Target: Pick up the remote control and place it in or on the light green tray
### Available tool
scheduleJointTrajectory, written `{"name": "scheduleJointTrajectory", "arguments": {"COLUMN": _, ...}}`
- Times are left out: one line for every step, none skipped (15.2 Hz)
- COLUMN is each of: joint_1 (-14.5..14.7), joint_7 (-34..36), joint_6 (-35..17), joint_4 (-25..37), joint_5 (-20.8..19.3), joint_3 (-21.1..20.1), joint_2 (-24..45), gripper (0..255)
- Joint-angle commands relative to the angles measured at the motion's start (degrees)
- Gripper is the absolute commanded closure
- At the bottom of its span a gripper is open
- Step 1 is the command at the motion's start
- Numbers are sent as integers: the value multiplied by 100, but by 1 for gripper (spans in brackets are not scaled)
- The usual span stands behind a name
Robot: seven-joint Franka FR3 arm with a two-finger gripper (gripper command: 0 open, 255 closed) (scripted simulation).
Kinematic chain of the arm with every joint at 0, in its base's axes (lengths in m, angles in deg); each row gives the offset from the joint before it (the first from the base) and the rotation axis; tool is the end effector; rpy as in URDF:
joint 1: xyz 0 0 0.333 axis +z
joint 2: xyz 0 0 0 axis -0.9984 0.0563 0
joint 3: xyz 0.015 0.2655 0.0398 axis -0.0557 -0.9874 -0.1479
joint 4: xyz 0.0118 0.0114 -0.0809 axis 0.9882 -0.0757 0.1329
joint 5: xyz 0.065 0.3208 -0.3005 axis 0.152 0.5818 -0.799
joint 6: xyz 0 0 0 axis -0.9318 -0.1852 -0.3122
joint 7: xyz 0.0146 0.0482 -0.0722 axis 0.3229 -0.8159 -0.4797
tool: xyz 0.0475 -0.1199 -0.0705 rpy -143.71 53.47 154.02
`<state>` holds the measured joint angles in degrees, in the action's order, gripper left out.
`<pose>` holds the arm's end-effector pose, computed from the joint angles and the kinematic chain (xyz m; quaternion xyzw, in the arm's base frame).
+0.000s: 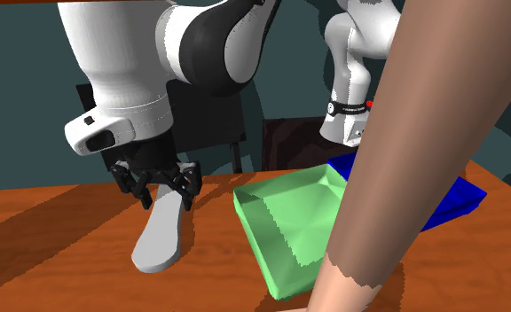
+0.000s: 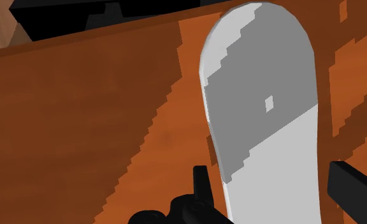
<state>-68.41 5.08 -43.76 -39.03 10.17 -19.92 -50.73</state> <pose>0.5860 0.3372 0.1495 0.7995 0.6007 0.0010 0.0005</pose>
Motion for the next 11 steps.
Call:
{"name": "scheduleJointTrajectory", "arguments": {"joint_1": 0, "joint_7": 0, "joint_6": -1, "joint_4": 1, "joint_5": 0, "joint_3": 0, "joint_2": -1, "gripper": 255}}
{"name": "scheduleJointTrajectory", "arguments": {"joint_1": 0, "joint_7": 0, "joint_6": -1, "joint_4": 1, "joint_5": 0, "joint_3": 0, "joint_2": -1, "gripper": 255}}
{"name": "scheduleJointTrajectory", "arguments": {"joint_1": 0, "joint_7": 0, "joint_6": 0, "joint_4": 2, "joint_5": 0, "joint_3": 0, "joint_2": 0, "gripper": 255}}
{"name": "scheduleJointTrajectory", "arguments": {"joint_1": -6, "joint_7": -8, "joint_6": 56, "joint_4": 11, "joint_5": 13, "joint_3": -8, "joint_2": -48, "gripper": 255}}
{"name": "scheduleJointTrajectory", "arguments": {"joint_1": -11, "joint_7": -16, "joint_6": 112, "joint_4": 21, "joint_5": 26, "joint_3": -17, "joint_2": -95, "gripper": 255}}
{"name": "scheduleJointTrajectory", "arguments": {"joint_1": -17, "joint_7": -24, "joint_6": 169, "joint_4": 35, "joint_5": 38, "joint_3": -25, "joint_2": -139, "gripper": 255}}
{"name": "scheduleJointTrajectory", "arguments": {"joint_1": -22, "joint_7": -32, "joint_6": 227, "joint_4": 49, "joint_5": 51, "joint_3": -32, "joint_2": -184, "gripper": 255}}
{"name": "scheduleJointTrajectory", "arguments": {"joint_1": -27, "joint_7": -40, "joint_6": 285, "joint_4": 64, "joint_5": 64, "joint_3": -40, "joint_2": -227, "gripper": 255}}
{"name": "scheduleJointTrajectory", "arguments": {"joint_1": -32, "joint_7": -47, "joint_6": 343, "joint_4": 81, "joint_5": 76, "joint_3": -47, "joint_2": -270, "gripper": 255}}
{"name": "scheduleJointTrajectory", "arguments": {"joint_1": -36, "joint_7": -55, "joint_6": 402, "joint_4": 98, "joint_5": 88, "joint_3": -54, "joint_2": -312, "gripper": 255}}
{"name": "scheduleJointTrajectory", "arguments": {"joint_1": -41, "joint_7": -63, "joint_6": 462, "joint_4": 117, "joint_5": 100, "joint_3": -61, "joint_2": -354, "gripper": 255}}
